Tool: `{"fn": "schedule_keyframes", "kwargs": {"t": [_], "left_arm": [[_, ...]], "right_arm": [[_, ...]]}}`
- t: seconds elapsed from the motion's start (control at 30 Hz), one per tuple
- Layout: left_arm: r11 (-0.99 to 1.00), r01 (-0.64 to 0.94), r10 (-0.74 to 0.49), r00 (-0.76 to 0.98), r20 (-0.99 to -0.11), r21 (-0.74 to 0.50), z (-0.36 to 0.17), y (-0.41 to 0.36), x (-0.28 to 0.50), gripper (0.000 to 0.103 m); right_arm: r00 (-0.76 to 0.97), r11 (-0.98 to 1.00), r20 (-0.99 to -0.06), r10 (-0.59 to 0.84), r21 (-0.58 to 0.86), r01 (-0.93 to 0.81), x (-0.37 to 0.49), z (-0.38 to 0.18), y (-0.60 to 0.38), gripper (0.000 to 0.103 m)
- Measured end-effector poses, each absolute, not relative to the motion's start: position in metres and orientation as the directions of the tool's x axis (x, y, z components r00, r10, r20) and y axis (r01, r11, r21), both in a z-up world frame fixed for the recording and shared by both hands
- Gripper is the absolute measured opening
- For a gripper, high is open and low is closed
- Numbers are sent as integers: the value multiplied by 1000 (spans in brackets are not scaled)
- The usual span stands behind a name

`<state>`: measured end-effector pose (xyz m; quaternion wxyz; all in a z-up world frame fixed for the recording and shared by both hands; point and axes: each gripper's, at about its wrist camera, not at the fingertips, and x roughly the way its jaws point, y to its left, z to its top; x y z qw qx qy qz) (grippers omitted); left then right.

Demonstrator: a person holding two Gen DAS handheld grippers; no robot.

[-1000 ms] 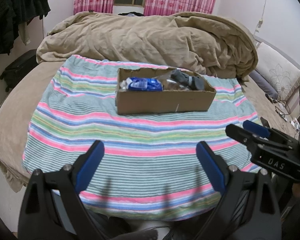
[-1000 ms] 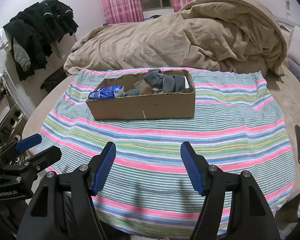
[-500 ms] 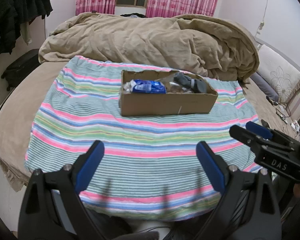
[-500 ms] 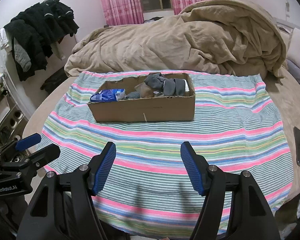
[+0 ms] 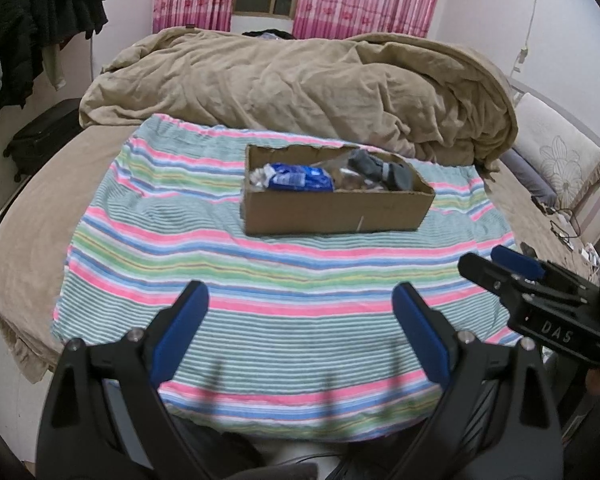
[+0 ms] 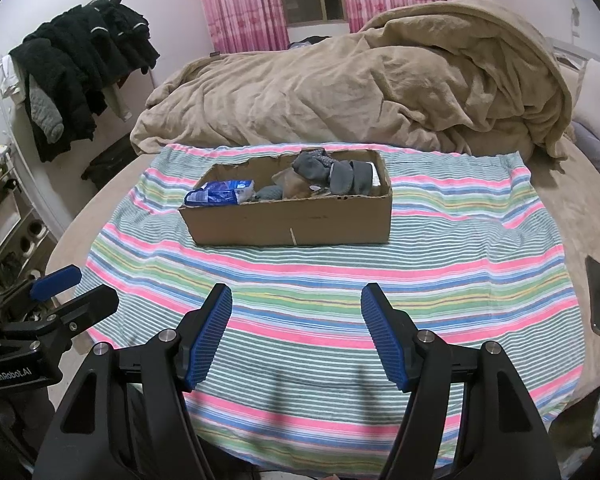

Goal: Organize objects

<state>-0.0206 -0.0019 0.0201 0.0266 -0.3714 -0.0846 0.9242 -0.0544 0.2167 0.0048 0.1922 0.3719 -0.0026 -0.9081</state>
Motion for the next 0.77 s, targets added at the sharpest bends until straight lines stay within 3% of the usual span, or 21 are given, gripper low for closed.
{"fn": "schedule_keyframes", "kwargs": {"t": [0.77], "left_arm": [[-986, 18, 102, -717, -689, -164, 12, -4, -34, 94]], "right_arm": [[-640, -924, -682, -354, 150, 351, -61, 1, 212, 70]]}}
